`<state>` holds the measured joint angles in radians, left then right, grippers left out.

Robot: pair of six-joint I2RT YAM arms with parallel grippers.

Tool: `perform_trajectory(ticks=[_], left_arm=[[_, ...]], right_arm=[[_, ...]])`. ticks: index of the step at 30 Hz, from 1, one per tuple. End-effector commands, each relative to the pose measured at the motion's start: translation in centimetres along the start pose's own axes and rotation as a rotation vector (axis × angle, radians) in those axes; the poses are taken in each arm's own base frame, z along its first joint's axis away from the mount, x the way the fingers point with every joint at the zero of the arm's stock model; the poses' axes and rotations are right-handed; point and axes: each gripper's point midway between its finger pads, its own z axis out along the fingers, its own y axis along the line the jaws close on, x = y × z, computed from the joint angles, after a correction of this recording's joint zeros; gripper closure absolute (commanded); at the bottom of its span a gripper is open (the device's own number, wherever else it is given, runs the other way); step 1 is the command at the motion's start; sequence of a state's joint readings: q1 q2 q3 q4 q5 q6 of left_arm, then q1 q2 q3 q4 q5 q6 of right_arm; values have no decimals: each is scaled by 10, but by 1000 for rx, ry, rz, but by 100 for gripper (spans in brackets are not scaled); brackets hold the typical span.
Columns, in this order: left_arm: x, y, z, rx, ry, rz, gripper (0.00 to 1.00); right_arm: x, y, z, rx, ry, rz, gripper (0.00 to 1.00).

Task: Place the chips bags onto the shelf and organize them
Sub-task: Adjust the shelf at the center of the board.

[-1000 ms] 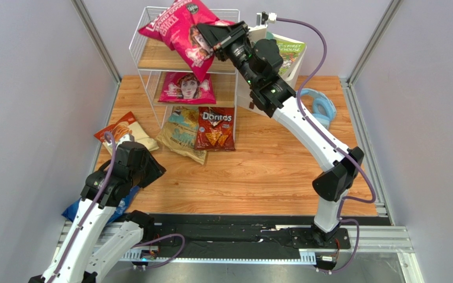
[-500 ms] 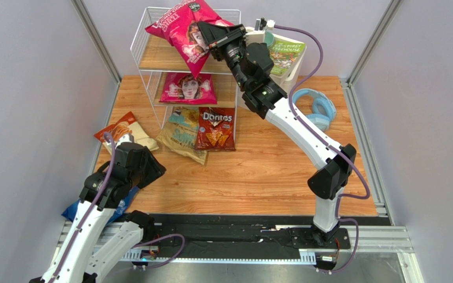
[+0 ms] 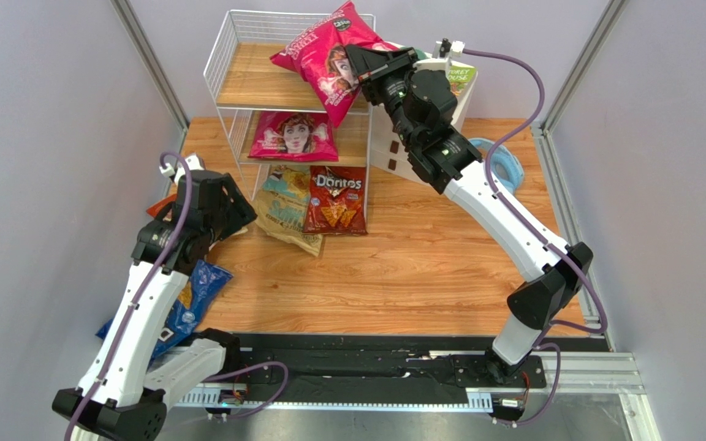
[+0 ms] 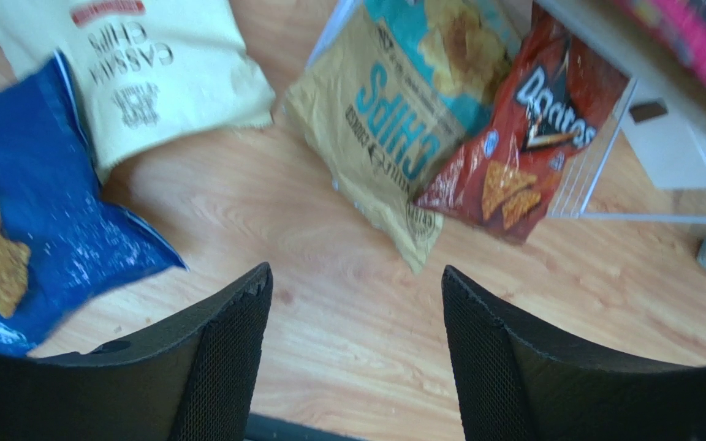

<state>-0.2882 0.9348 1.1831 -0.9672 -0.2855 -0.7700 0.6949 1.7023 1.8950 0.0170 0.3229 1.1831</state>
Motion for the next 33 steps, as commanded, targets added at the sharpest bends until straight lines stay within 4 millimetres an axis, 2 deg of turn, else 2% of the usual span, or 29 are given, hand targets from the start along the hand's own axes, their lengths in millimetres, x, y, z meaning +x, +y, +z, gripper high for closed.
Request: perform_trajectory(ticks=[1,6,9,10,11,13,15,16,18,23,26,31,32,33], left_arm=[[-43,-2,-2,-23,-129,3,26],[-58,5,6,-72,-149,-37,26],[-70,10,11,-101,-169,-52,26],[-76,9,11,-98,-178,-57,26],[-80,9,19,-109,-175,-59,26],[-95,9,25,-120,-197,-61,25],[-108,13,42,-147,-203,-77,25],[-124,9,55,-120,-215,-102,24],[-138,22,57,-130,-231,-173,24],[-147,27,60,-131,-239,-197,24],[-153,16,73,-73,-242,-208,24],[-135,-20,97,100,-132,-243,25],[-124,-24,102,122,-99,-244,25],[-120,-28,103,135,-97,-235,25]], right_arm=[[-38,31,-17,-37,-129,92,100],[-39,14,-14,15,-150,113,100],[-42,12,-12,21,-147,96,100],[-44,4,-10,48,-142,83,100],[-43,5,-9,46,-125,78,100],[-52,2,-5,50,-126,70,100],[-55,1,-2,46,-101,73,100],[-68,-4,0,50,-104,75,100],[-72,-9,2,59,-99,81,100],[-75,-13,5,58,-77,82,100],[-73,-17,8,59,-52,85,100],[-82,-20,13,54,-50,78,100],[-84,-24,17,57,-52,74,100],[-85,-25,20,58,-48,76,100]])
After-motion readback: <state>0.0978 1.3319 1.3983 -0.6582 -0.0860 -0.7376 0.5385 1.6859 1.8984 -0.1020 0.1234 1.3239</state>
